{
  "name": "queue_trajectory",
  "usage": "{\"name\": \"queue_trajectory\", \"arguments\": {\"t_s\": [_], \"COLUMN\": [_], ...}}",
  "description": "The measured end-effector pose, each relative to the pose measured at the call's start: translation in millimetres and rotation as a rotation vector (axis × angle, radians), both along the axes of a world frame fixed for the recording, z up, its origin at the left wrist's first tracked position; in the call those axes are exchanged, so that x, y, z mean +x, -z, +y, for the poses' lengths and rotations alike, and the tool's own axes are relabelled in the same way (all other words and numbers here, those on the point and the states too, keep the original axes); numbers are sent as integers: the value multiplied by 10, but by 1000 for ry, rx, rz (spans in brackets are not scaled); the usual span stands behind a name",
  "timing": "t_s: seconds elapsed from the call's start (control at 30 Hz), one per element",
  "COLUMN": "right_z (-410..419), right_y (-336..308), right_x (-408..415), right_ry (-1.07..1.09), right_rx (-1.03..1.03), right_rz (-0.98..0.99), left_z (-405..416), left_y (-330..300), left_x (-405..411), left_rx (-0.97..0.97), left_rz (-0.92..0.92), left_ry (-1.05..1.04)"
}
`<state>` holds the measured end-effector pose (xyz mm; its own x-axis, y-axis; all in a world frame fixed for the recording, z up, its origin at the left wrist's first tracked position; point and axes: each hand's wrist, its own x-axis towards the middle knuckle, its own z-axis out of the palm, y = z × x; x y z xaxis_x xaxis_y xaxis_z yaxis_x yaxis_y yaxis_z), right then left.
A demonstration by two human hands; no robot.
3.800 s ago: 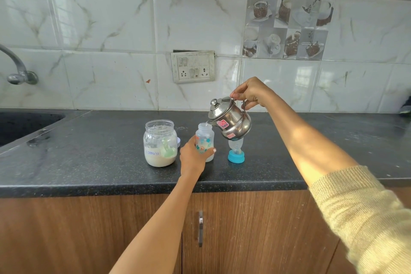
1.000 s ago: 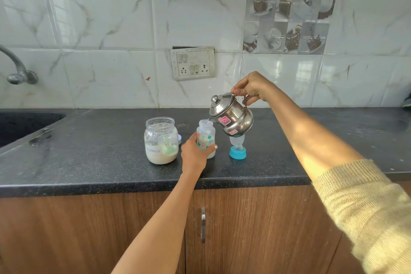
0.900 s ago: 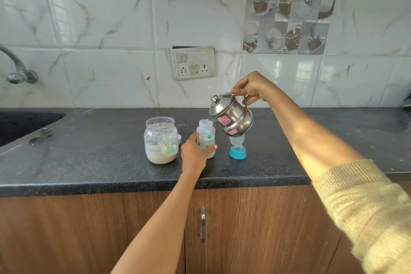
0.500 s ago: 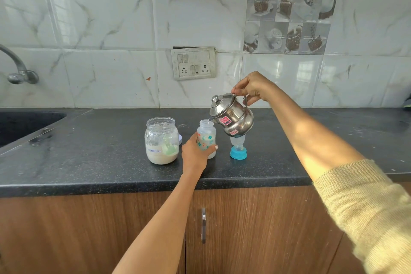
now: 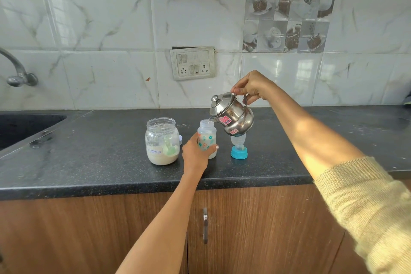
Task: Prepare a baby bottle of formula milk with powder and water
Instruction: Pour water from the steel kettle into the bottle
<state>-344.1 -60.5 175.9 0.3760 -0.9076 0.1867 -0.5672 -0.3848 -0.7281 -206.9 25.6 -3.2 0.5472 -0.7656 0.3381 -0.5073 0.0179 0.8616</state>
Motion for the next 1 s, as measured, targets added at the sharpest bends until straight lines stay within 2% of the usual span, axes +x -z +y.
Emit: {"name": "queue_trajectory", "arguments": {"t_s": [1.0], "right_z": [-12], "right_y": [-15], "right_x": [-4], "right_ry": [8], "right_rx": [-16], "right_rz": [28], "left_z": [28], "left_y": [-27], "left_x": [-27], "left_rx": [34], "left_rz": [31], "left_ry": [0]}}
